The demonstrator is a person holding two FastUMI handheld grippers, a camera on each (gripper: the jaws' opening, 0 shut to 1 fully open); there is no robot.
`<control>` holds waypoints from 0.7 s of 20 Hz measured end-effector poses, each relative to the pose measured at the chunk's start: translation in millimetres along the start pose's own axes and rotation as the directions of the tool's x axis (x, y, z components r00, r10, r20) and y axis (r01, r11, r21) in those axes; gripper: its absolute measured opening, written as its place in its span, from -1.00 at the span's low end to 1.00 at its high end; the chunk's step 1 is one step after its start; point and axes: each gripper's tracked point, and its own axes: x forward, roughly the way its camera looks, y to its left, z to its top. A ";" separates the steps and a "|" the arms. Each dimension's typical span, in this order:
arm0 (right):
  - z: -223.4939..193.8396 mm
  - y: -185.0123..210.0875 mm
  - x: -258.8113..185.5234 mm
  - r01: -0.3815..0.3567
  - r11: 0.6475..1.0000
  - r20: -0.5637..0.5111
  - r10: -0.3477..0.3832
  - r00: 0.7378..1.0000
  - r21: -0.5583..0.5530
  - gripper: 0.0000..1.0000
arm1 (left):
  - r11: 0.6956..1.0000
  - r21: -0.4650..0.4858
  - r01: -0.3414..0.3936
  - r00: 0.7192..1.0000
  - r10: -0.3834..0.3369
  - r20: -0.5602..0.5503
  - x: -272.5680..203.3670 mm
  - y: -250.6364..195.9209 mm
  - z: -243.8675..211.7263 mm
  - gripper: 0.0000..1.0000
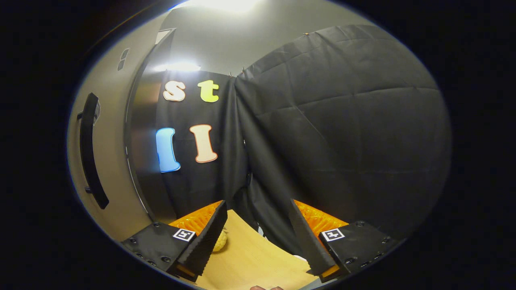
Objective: Grasp the bottle in the cabinet with the left hand and place it on the coaster, then close the right door with the right hand and the left door with the left hand.
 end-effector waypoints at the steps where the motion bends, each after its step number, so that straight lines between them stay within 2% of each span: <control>1: -1.0 0.1 4.7 -0.008 1.000 0.001 0.008 1.000 -0.005 0.95 | 1.000 0.005 -0.016 1.000 0.016 0.001 7.1 2.1 -1.0 0.84; 3: -2.0 1.3 14.6 -0.020 1.000 -0.004 0.020 1.000 -0.013 0.93 | 0.999 0.024 -0.039 0.999 0.039 0.009 18.5 3.6 -1.6 0.83; 4: -2.3 4.2 21.0 -0.028 1.000 -0.004 0.028 1.000 -0.009 0.93 | 0.999 0.032 -0.041 0.999 0.041 0.011 23.7 3.5 -2.0 0.94; 5: -1.6 5.5 25.3 -0.040 0.999 0.001 0.040 0.999 -0.002 0.95 | 0.998 0.039 -0.040 0.999 0.040 0.014 28.2 3.0 -4.1 0.83; 6: -1.3 9.4 28.2 -0.060 0.998 0.008 0.060 0.998 0.007 0.95 | 0.998 0.044 -0.038 0.999 0.038 0.016 30.7 2.8 -4.0 0.94; 7: 0.6 13.6 29.6 -0.082 0.997 0.015 0.081 0.997 0.017 0.95 | 0.998 0.040 -0.038 0.999 0.037 0.012 33.7 2.6 -6.3 0.82; 8: 1.2 17.3 32.7 -0.101 0.995 0.023 0.101 0.995 0.023 0.95 | 0.999 0.031 -0.038 0.999 0.038 0.001 36.8 1.3 -8.1 0.94; 9: 2.7 19.6 35.2 -0.114 0.993 0.034 0.114 0.993 0.023 0.95 | 0.999 0.022 -0.038 0.999 0.038 0.001 41.0 0.1 -9.4 0.77; 10: 1.7 18.2 37.2 -0.119 0.993 0.041 0.118 0.992 0.021 0.94 | 0.999 0.019 -0.036 0.999 0.036 0.009 44.6 -1.0 -7.8 0.96; 11: -1.3 17.7 39.5 -0.121 0.992 0.036 0.120 0.992 0.019 0.93 | 0.999 0.020 -0.032 0.999 0.032 0.011 48.6 -2.5 -8.9 0.78; 12: -6.3 17.9 40.2 -0.125 0.992 0.024 0.124 0.992 0.021 0.93 | 0.999 0.024 -0.021 1.000 0.021 0.003 52.9 -3.9 -12.7 0.78; 13: -9.9 17.2 41.2 -0.128 0.991 0.011 0.128 0.992 0.028 0.93 | 0.999 0.030 -0.025 1.000 0.025 -0.005 56.8 -1.3 -17.0 0.94; 14: -11.9 16.6 42.4 -0.129 0.991 0.005 0.129 0.992 0.039 0.93 | 0.999 0.018 -0.047 0.999 0.047 0.007 51.8 1.2 -13.5 0.66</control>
